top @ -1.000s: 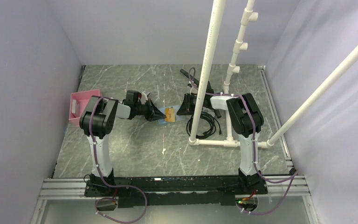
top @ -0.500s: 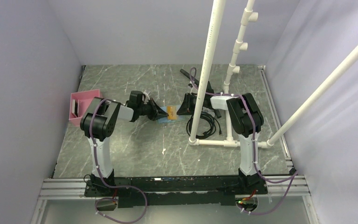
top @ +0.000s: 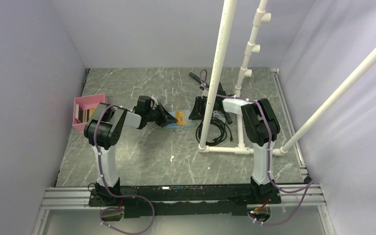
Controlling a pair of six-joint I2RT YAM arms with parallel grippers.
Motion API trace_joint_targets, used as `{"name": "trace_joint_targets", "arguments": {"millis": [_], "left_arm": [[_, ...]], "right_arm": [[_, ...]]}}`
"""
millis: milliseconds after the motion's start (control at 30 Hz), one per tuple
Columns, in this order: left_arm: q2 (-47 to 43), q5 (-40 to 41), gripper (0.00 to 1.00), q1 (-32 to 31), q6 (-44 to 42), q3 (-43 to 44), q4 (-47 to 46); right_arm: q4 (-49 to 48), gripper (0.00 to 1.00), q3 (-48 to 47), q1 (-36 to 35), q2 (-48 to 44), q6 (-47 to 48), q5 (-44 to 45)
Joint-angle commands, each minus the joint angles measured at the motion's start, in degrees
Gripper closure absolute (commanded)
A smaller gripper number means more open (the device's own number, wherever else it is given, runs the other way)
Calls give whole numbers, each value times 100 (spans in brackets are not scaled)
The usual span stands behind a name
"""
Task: Put the credit cards into the card holder
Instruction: Insert the credit card into the card holder.
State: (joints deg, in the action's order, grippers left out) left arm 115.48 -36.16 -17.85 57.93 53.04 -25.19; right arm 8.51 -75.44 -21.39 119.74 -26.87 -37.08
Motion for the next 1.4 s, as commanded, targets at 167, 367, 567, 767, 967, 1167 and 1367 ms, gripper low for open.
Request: {"name": "trace_joint_targets", "arguments": {"millis": [167, 367, 567, 767, 967, 1167, 1367], "left_arm": [[36, 433, 100, -201, -202, 177, 345], [239, 503, 100, -450, -202, 543, 467], [481, 544, 100, -728, -391, 1077, 882], [266, 556, 100, -755, -578, 1139, 1387], [-264, 520, 25, -735, -1195, 1498, 2770], [-1399, 756, 0, -351, -2090, 1830, 4461], [-2700, 2212, 1, 691, -3696, 2667, 7034]], "right_arm": [[230, 73, 59, 108, 54, 262, 467], [26, 83, 74, 29, 259, 145, 154], [-177, 88, 160, 12, 231, 55, -39], [-161, 88, 185, 28, 169, 103, 85], [-24, 88, 170, 57, 110, 227, 398], [36, 88, 213, 64, -36, 345, 666], [-224, 85, 625, 32, -481, 172, 954]]}}
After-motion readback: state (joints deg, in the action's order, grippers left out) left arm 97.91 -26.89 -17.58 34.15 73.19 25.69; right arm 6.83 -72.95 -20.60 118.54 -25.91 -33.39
